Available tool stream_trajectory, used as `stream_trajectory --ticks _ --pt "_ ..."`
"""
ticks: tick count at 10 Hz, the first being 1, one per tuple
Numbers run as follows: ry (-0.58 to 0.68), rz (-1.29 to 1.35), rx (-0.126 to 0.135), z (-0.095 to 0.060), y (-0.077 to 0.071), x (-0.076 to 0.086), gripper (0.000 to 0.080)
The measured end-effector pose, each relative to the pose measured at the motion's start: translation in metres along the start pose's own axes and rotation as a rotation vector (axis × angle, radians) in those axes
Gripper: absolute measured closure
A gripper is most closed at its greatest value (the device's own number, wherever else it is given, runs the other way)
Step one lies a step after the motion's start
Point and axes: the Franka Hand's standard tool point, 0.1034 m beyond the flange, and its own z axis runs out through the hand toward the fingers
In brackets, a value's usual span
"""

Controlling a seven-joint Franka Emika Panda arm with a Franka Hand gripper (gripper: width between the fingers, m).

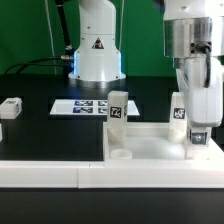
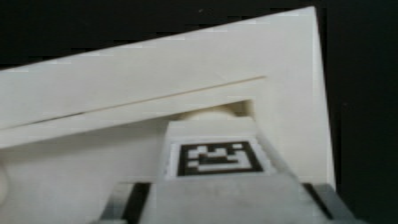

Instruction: Assemble square table

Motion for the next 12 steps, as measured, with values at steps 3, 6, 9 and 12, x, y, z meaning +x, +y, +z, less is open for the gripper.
stream_trajectory --ticks 3,6,9,12 --pt "0.002 -0.006 0.004 0.0003 -0.0003 -0.0004 0.0422" --pt "0.026 -0.558 0.126 -0.0014 -0.0026 -0.0081 0.0155" --pt "0.056 -0.878 0.127 -0.0017 -0.0052 -0.0036 0.0151" --pt "0.100 -1.354 0.109 -0.0040 -0.0093 -0.0060 0.0150"
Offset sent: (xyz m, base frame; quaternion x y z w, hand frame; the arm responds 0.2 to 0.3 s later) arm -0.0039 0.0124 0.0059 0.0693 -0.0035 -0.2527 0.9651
